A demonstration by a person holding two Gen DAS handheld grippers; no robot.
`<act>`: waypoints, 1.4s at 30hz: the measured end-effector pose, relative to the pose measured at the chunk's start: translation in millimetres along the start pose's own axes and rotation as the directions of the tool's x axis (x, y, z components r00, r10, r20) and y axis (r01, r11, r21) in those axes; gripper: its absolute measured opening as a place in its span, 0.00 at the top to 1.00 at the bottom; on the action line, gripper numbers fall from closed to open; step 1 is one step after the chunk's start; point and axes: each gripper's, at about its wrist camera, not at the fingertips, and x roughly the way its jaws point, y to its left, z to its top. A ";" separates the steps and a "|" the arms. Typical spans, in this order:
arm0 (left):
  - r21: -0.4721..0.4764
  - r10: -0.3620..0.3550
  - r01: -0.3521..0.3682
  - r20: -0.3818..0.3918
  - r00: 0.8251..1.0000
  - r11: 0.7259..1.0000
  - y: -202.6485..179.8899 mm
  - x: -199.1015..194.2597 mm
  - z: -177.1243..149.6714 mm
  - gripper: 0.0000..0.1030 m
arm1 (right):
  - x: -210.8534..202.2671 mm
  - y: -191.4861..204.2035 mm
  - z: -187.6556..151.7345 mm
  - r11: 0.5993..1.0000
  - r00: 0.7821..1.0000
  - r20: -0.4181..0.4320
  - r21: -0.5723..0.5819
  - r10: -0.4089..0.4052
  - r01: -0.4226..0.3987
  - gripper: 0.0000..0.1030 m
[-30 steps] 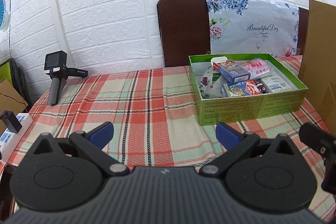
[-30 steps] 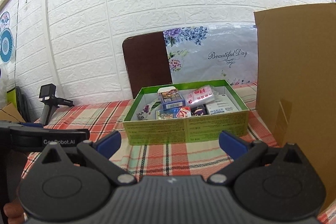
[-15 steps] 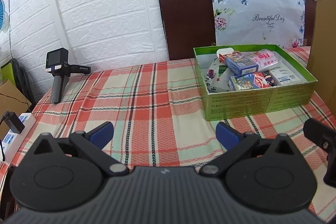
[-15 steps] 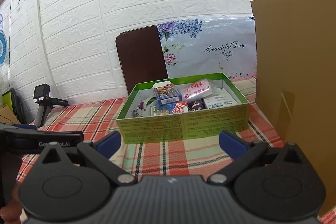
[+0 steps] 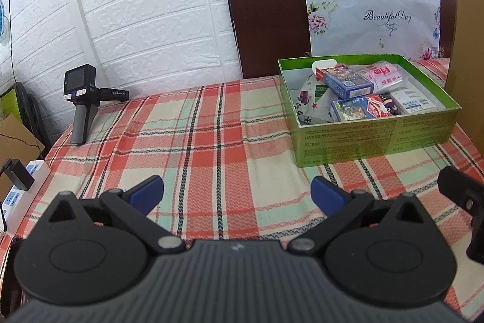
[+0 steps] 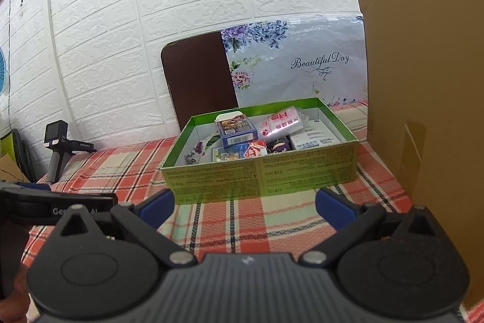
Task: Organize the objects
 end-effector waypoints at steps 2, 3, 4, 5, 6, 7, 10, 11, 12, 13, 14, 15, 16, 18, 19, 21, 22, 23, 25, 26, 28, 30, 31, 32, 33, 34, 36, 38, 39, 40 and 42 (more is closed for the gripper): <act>0.003 0.002 -0.002 -0.004 1.000 1.000 -1.0 0.8 -0.3 0.00 | -0.3 0.3 -0.6 1.000 1.000 -0.002 0.004 -0.002 0.002 0.00; 0.004 0.003 -0.003 -0.005 1.000 1.000 -1.4 0.9 -0.4 0.00 | 0.2 0.0 -0.8 1.000 1.000 -0.003 0.005 -0.002 0.002 0.00; 0.006 0.003 -0.003 -0.006 1.000 1.000 -1.9 0.9 -0.4 0.00 | 0.3 0.0 -1.1 1.000 1.000 -0.003 0.006 -0.003 0.003 0.00; 0.007 0.003 -0.003 -0.006 1.000 1.000 -2.1 0.9 -0.4 0.00 | 0.1 0.6 -1.4 1.000 1.000 -0.004 0.007 -0.004 0.004 0.00; 0.007 0.004 -0.004 -0.006 1.000 1.000 -2.4 0.7 -0.6 0.00 | 0.1 0.6 -1.4 1.000 1.000 -0.004 0.007 -0.004 0.004 0.00; 0.006 0.005 -0.005 -0.007 1.000 1.000 -2.5 0.7 -0.6 0.00 | 0.1 0.9 -1.5 1.000 1.000 -0.003 0.007 -0.004 0.004 0.00; 0.004 0.002 -0.002 -0.009 1.000 1.000 -2.5 0.5 -0.7 0.00 | 0.1 1.2 -1.8 1.000 1.000 -0.004 0.008 -0.006 0.006 0.00; 0.004 0.001 -0.001 -0.010 1.000 1.000 -2.5 0.5 -0.5 0.00 | 0.2 1.1 -1.5 1.000 1.000 -0.004 0.008 -0.005 0.005 0.00; 0.004 0.001 -0.001 -0.010 1.000 1.000 -2.5 0.4 -0.5 0.00 | 0.3 0.9 -1.4 1.000 1.000 -0.004 0.007 -0.005 0.005 0.00; 0.003 0.002 -0.002 -0.010 1.000 1.000 -2.7 0.5 -0.5 0.00 | 0.6 1.0 -1.9 1.000 1.000 -0.005 0.007 -0.006 0.006 0.00; 0.003 0.002 -0.002 -0.011 1.000 1.000 -2.7 0.5 -0.4 0.00 | 0.9 1.3 -2.5 1.000 1.000 -0.005 0.007 -0.006 0.006 0.00; 0.002 0.001 -0.001 -0.013 1.000 1.000 -2.5 0.4 -0.6 0.00 | 1.1 1.2 -2.4 1.000 1.000 -0.005 0.007 -0.006 0.006 0.00; 0.000 0.000 0.000 -0.013 1.000 1.000 -2.1 0.4 -0.7 0.00 | 1.0 1.5 -2.5 1.000 1.000 -0.005 0.006 -0.006 0.006 0.00; -0.002 0.000 0.000 -0.014 1.000 1.000 -1.7 0.4 -1.0 0.00 | 1.4 2.1 -3.2 1.000 1.000 -0.004 0.006 -0.008 0.008 0.00; -0.002 0.000 0.000 -0.014 1.000 1.000 -1.6 0.5 -1.0 0.00 | 1.7 2.0 -3.8 1.000 1.000 -0.004 0.004 -0.008 0.008 0.00; 0.000 0.000 0.000 -0.014 1.000 1.000 -1.5 0.5 -1.1 0.00 | 1.7 2.0 -3.8 1.000 1.000 -0.005 0.005 -0.007 0.007 0.00; -0.001 -0.001 0.001 -0.014 1.000 1.000 -1.6 0.4 -1.1 0.00 | 1.8 2.2 -4.4 1.000 1.000 -0.006 0.005 -0.008 0.008 0.00; 0.000 -0.002 0.002 -0.013 1.000 1.000 -1.2 0.2 -1.2 0.00 | 2.5 2.9 -5.0 1.000 1.000 -0.007 0.004 -0.009 0.009 0.00; -0.002 -0.006 0.006 -0.008 1.000 1.000 -0.5 -0.4 -1.5 0.00 | 2.7 3.1 -5.9 1.000 1.000 -0.009 0.004 -0.009 0.010 0.00; -0.003 -0.008 0.008 -0.004 1.000 1.000 -0.5 -0.8 -1.4 0.00 | 2.6 3.2 -6.4 1.000 1.000 -0.009 0.004 -0.010 0.010 0.00; -0.004 -0.008 0.008 0.000 1.000 1.000 0.0 -1.3 -1.1 0.00 | 2.7 3.4 -6.3 1.000 1.000 -0.009 0.004 -0.010 0.010 0.00; -0.004 -0.005 0.005 -0.003 1.000 1.000 -0.4 -0.9 -1.3 0.00 | 2.8 3.2 -6.2 1.000 1.000 -0.010 0.004 -0.010 0.010 0.00; -0.004 -0.007 0.007 -0.005 1.000 1.000 -0.4 -0.4 -1.3 0.00 | 2.7 2.9 -6.0 1.000 1.000 -0.011 0.004 -0.009 0.009 0.00; -0.005 -0.007 0.007 -0.008 1.000 1.000 -0.6 0.1 -1.5 0.00 | 2.8 2.9 -6.0 1.000 1.000 -0.010 0.004 -0.009 0.009 0.00; -0.004 -0.008 0.007 -0.011 1.000 1.000 -1.2 0.5 -1.8 0.00 | 2.8 3.2 -6.4 1.000 1.000 -0.011 0.005 -0.010 0.010 0.00; -0.002 -0.008 0.008 -0.013 1.000 1.000 -1.7 0.5 -1.7 0.00 | 2.8 3.3 -6.4 1.000 1.000 -0.010 0.005 -0.010 0.010 0.00; 0.001 -0.010 0.010 -0.014 1.000 1.000 -2.8 0.3 -1.8 0.00 | 2.8 3.2 -6.8 1.000 1.000 -0.011 0.005 -0.010 0.010 0.00; 0.006 -0.005 0.006 -0.014 1.000 1.000 -4.2 -0.5 -1.9 0.00 | 3.3 2.8 -6.3 1.000 1.000 -0.010 0.004 -0.010 0.010 0.00; 0.008 -0.003 0.003 -0.015 1.000 1.000 -4.8 -0.6 -1.9 0.00 | 3.3 2.7 -6.6 1.000 1.000 -0.011 0.004 -0.010 0.010 0.00; 0.008 -0.002 0.002 -0.018 1.000 1.000 -5.0 -0.3 -1.7 0.00 | 3.6 2.2 -6.2 1.000 1.000 -0.011 0.004 -0.008 0.008 0.00; 0.004 -0.003 0.004 -0.028 1.000 1.000 -5.1 0.5 -1.6 0.00 | 3.7 1.8 -6.9 1.000 1.000 -0.012 0.006 -0.009 0.009 0.00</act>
